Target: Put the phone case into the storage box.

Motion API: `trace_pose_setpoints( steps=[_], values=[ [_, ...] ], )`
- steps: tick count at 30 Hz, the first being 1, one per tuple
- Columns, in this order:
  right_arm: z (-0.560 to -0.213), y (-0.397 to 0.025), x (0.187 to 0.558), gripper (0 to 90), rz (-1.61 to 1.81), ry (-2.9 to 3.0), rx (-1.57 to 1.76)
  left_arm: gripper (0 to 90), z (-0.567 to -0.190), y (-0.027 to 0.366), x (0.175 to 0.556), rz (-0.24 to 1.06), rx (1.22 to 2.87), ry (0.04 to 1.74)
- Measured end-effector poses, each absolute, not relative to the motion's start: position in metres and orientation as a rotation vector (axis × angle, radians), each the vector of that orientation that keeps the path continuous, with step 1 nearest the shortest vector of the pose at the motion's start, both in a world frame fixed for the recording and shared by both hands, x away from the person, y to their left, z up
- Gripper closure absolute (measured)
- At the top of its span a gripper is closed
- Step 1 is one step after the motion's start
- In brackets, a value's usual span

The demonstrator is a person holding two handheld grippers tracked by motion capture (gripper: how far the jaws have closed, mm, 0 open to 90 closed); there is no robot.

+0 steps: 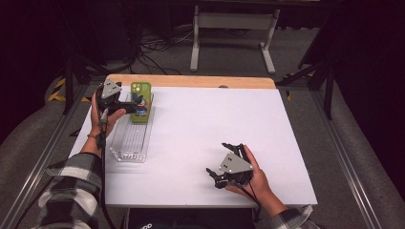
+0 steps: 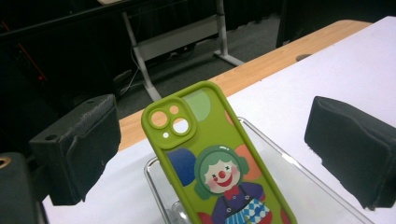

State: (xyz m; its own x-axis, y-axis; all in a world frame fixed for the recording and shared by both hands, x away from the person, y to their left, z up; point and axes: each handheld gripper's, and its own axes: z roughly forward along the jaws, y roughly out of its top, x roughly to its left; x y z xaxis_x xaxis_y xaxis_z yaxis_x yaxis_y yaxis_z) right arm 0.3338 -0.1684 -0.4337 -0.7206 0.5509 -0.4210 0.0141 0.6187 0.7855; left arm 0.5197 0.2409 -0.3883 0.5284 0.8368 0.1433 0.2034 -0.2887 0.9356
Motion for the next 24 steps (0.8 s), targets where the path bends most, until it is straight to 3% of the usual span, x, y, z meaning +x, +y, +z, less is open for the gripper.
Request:
trace_pose_setpoints(
  steps=[24],
  values=[
    [-0.429,-0.175,0.336,3.8,1.118,2.124,0.517,3.5,-0.381,0.231,0.496,0.865,1.771,0.780]
  ],
)
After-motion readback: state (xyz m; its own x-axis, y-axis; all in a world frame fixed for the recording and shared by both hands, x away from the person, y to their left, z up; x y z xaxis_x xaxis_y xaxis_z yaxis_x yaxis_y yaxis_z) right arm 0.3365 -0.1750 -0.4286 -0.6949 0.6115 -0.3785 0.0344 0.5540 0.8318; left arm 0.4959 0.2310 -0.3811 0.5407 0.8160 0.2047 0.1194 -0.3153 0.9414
